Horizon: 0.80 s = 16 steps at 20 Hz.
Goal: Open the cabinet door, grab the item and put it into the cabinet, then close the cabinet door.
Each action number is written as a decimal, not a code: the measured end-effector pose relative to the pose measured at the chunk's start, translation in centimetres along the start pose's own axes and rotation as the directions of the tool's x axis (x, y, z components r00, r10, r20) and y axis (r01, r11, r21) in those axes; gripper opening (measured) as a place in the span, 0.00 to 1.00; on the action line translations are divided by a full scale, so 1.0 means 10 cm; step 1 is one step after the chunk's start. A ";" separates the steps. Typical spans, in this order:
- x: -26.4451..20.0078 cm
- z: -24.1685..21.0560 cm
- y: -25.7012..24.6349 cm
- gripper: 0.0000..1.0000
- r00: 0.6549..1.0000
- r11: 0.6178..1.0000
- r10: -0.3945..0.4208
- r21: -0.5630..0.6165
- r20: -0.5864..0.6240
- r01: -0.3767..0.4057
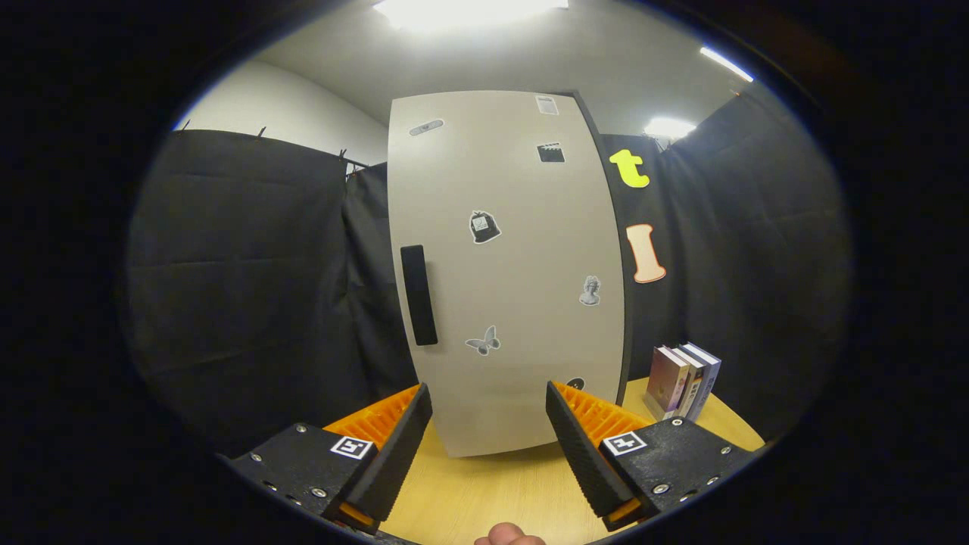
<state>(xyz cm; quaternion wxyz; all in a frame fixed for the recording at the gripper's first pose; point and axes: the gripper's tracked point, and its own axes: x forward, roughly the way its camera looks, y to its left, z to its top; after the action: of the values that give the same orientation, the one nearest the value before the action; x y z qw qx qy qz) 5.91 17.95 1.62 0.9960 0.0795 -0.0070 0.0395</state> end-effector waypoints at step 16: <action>-0.10 -0.07 0.04 0.94 1.000 1.000 0.026 0.001 0.002 -0.026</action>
<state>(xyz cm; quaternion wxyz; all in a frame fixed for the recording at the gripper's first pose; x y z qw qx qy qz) 4.85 18.41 0.98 0.9954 0.0801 -0.0091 0.0525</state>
